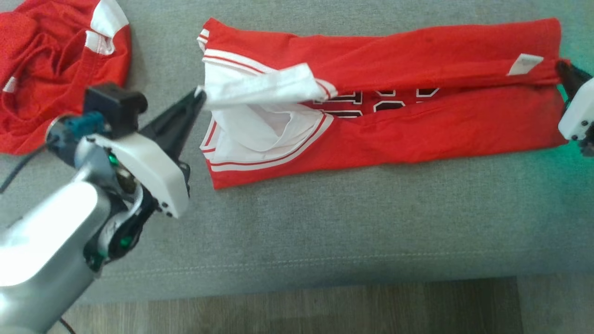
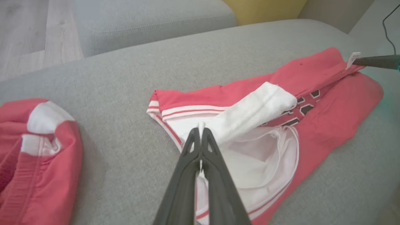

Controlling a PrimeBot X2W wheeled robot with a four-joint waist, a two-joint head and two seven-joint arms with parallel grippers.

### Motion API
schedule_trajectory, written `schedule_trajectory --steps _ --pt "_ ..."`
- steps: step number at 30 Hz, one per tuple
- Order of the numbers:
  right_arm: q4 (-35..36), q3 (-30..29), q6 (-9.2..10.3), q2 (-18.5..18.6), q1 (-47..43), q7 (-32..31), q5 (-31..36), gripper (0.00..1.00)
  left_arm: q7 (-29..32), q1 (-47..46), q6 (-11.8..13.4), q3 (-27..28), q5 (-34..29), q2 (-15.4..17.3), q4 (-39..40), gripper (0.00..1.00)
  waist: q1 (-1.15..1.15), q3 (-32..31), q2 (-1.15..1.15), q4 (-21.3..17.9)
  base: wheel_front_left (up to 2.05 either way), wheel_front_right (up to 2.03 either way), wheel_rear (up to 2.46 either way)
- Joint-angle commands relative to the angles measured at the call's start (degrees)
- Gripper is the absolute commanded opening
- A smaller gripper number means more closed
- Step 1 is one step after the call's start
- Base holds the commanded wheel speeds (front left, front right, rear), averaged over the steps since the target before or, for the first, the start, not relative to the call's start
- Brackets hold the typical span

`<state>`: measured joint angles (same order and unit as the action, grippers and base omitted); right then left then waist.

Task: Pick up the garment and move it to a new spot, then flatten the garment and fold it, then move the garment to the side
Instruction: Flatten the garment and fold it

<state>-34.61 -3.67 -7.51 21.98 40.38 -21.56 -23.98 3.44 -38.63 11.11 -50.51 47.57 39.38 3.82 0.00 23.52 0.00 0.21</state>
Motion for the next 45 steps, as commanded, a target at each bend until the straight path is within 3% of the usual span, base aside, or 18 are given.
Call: schedule_trajectory --steps 1,10,11,12,13,14,19,23,29,32,35,40,45 --pt "2.36 -0.13 0.02 1.36 -0.90 -0.31 -0.12 0.00 -0.13 -0.95 0.34 2.41 0.07 2.79 1.61 0.00 0.00 -0.02 0.00 0.06 0.00 0.00 0.00" --pt "2.81 -0.41 0.02 0.13 -4.71 -2.78 0.81 0.00 -1.27 1.86 0.82 -0.20 -0.29 0.02 -2.62 0.00 0.00 -1.40 0.00 0.01 0.00 0.00 0.00" --pt "2.78 -0.44 0.02 -0.12 -4.96 -2.64 0.91 0.06 -1.57 2.19 0.92 -0.36 -0.19 -0.49 -3.43 0.11 0.00 -1.70 0.00 -0.06 0.00 0.00 0.00" --pt "2.72 -0.65 0.02 -0.35 -5.14 -2.27 0.95 0.33 -1.99 2.55 1.06 -0.37 0.05 -1.06 -4.20 0.42 0.00 -1.99 0.00 -0.15 0.00 0.00 0.00" --pt "2.65 -0.92 0.02 -0.56 -5.30 -1.67 1.08 0.88 -2.51 2.85 1.23 -0.41 0.11 -1.60 -4.97 0.65 0.00 -2.32 0.00 -0.24 0.00 0.00 0.00" --pt "2.53 -1.28 0.02 -0.81 -5.45 -0.97 1.24 1.00 -3.04 3.11 1.44 -0.50 -0.01 -2.07 -5.74 0.97 0.00 -2.68 0.00 -0.34 0.00 0.00 0.00" --pt "2.80 -3.74 0.02 -2.61 -6.27 4.88 2.50 1.00 -7.58 4.84 4.80 0.56 -0.96 -4.33 -8.73 1.00 0.00 -4.62 0.00 -0.87 0.00 0.00 0.00" --pt "4.06 -5.24 0.02 -4.98 -8.46 11.81 4.53 1.00 -12.59 8.01 8.98 1.28 -2.06 -6.70 -10.89 1.00 0.00 -7.48 0.00 -1.32 0.00 0.00 0.00" --pt "7.55 -6.45 0.02 -10.40 -14.40 22.12 10.29 1.00 -17.81 14.30 15.43 3.70 -4.32 -10.70 -9.87 1.00 0.00 -11.97 0.00 -1.37 0.00 0.00 0.00" --pt "9.02 -7.10 0.02 -13.82 -17.83 25.04 11.47 1.00 -18.34 17.87 17.26 5.93 -5.89 -13.07 -8.27 1.00 0.00 -13.50 0.00 -1.07 0.00 0.00 0.00" --pt "9.98 -8.19 0.02 -15.94 -20.10 26.62 11.98 1.00 -18.41 21.06 19.41 9.68 -11.57 -15.40 -4.66 1.00 0.00 -14.17 0.00 -0.72 0.00 0.00 0.00" --pt "8.59 -13.11 0.02 -17.42 -19.57 26.03 11.68 1.00 -18.43 26.00 20.15 13.47 -24.11 -19.22 2.01 1.00 0.00 -14.00 0.00 0.59 0.00 0.00 0.00" --pt "2.95 -19.89 0.02 -15.32 -13.00 21.31 15.30 1.00 -18.43 29.37 20.45 14.20 -33.92 -22.15 3.12 1.00 0.00 -12.93 0.00 3.28 0.00 0.00 0.00"
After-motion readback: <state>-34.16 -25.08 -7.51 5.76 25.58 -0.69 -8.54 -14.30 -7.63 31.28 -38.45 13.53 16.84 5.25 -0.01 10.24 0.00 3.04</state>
